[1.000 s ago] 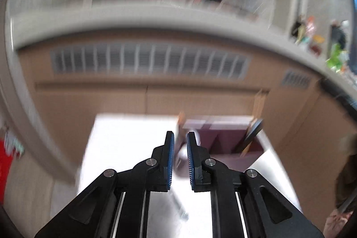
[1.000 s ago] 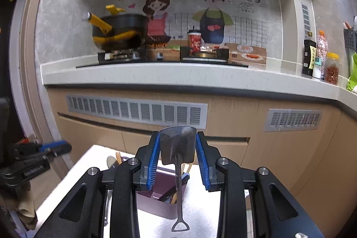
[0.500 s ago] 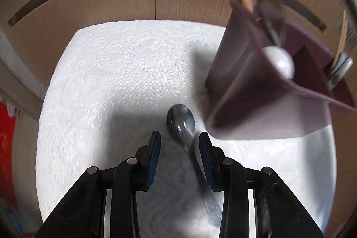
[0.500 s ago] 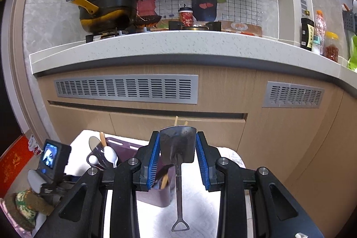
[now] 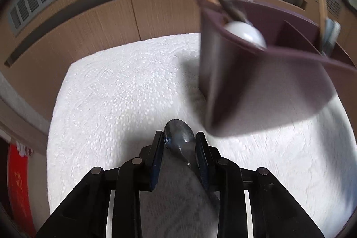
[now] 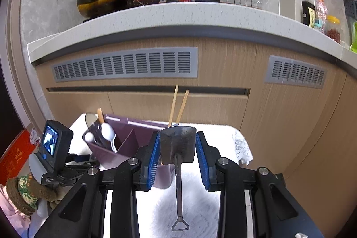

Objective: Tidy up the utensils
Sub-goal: 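Carry the silver spoon over the caddy with the left tool while the right carries the shovel spoon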

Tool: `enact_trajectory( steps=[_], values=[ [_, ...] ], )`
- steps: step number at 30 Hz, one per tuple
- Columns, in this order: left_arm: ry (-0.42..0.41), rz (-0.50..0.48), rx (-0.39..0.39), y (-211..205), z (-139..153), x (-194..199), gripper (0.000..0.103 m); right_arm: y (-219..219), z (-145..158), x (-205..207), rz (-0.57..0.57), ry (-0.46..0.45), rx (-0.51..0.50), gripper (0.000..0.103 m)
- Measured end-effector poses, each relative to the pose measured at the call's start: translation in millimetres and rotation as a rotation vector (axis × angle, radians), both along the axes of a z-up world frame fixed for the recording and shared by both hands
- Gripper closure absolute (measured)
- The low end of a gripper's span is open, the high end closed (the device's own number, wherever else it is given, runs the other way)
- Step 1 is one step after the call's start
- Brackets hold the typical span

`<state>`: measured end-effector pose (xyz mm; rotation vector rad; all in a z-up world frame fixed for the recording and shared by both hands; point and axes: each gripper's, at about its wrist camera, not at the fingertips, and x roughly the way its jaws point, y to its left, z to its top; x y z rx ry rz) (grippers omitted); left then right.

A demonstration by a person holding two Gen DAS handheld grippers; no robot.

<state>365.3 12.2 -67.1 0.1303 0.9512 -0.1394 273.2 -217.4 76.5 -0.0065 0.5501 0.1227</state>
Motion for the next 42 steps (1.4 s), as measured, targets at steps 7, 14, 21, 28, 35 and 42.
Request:
enact_trajectory(
  steps=[7,14,21,28,35,42],
  values=[
    [-0.074,0.004,-0.077,5.8,22.5,-54.9,0.073,6.8,-3.2,-7.1,0.016,0.010,0.001,0.074],
    [-0.253,-0.001,-0.140,13.9,74.0,-99.4,0.073,8.5,6.5,-14.2,0.018,-0.024,0.008,0.074],
    [-0.404,-0.027,-0.202,16.2,139.3,-109.2,0.073,8.4,25.7,-22.6,0.023,-0.080,0.025,0.074],
    [-0.597,-0.097,-0.176,-6.6,231.0,-84.0,0.073,13.4,90.2,-13.4,0.026,-0.254,0.036,0.074],
    [-0.622,-0.089,-0.162,-18.8,249.6,-41.0,0.073,22.5,103.4,18.8,0.015,-0.298,0.032,0.074],
    [-0.486,-0.061,-0.187,-20.1,196.6,5.9,0.073,27.9,60.7,59.4,0.005,-0.192,0.067,0.074]
  ],
)
